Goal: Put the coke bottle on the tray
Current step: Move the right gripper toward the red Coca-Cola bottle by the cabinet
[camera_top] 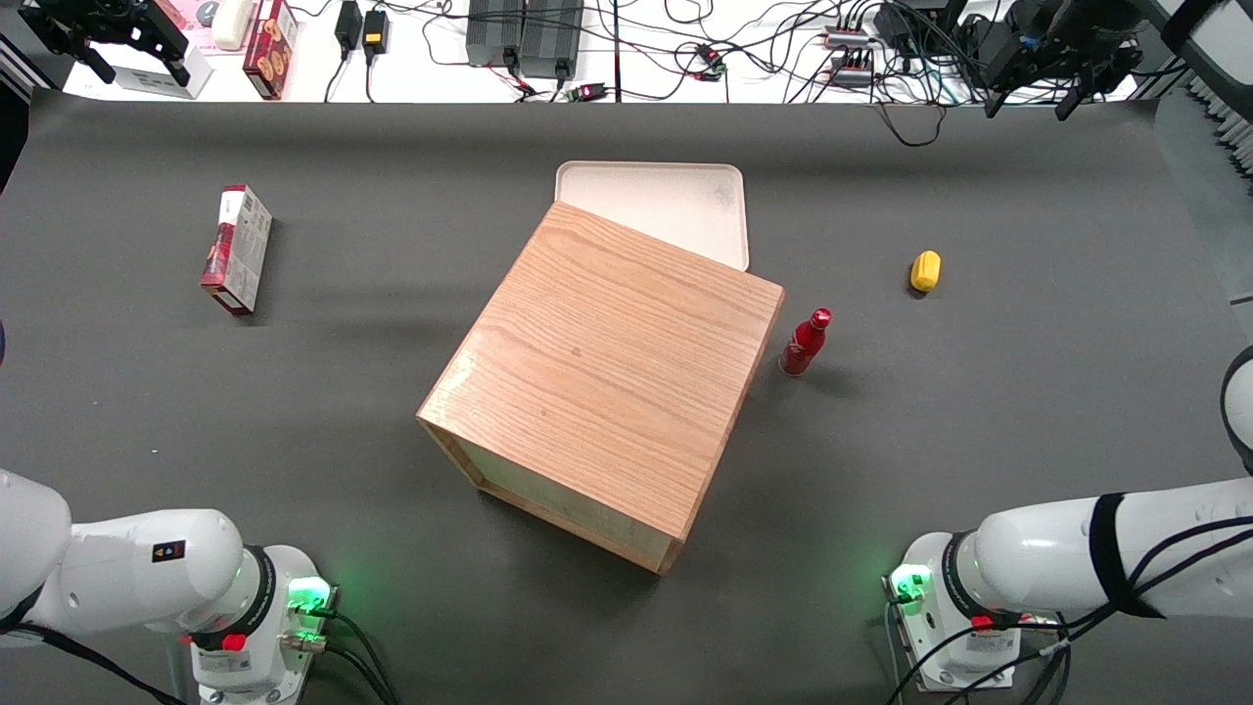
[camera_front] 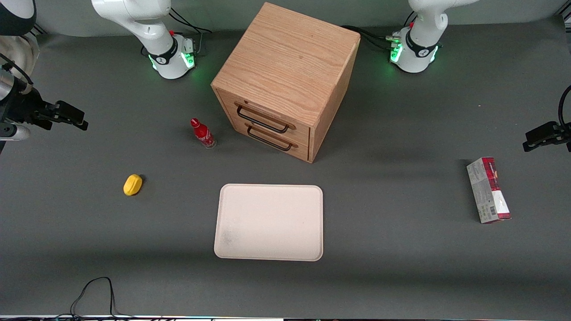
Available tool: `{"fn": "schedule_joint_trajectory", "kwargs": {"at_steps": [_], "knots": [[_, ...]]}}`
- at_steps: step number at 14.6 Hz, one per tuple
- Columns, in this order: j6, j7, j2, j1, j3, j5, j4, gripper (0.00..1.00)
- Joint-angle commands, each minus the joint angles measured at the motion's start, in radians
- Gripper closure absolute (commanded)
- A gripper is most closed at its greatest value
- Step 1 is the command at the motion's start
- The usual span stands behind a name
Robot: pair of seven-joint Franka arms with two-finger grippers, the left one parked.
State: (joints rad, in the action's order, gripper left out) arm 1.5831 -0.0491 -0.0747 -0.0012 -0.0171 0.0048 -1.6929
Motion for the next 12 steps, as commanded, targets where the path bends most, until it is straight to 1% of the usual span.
{"fn": "schedule_joint_trajectory", "kwargs": {"at_steps": [1, 4, 7, 9, 12], "knots": [[-0.026, 0.014, -0.005, 0.012, -0.014, 0.021, 0.015, 0.0], [-0.026, -0.001, -0.005, 0.013, -0.011, 0.021, 0.009, 0.0], [-0.025, -0.044, -0.005, 0.026, 0.018, 0.021, -0.027, 0.0], [-0.005, -0.054, -0.002, 0.032, 0.06, 0.023, -0.04, 0.0], [0.04, -0.147, -0.004, 0.049, 0.13, 0.066, -0.109, 0.0]]}}
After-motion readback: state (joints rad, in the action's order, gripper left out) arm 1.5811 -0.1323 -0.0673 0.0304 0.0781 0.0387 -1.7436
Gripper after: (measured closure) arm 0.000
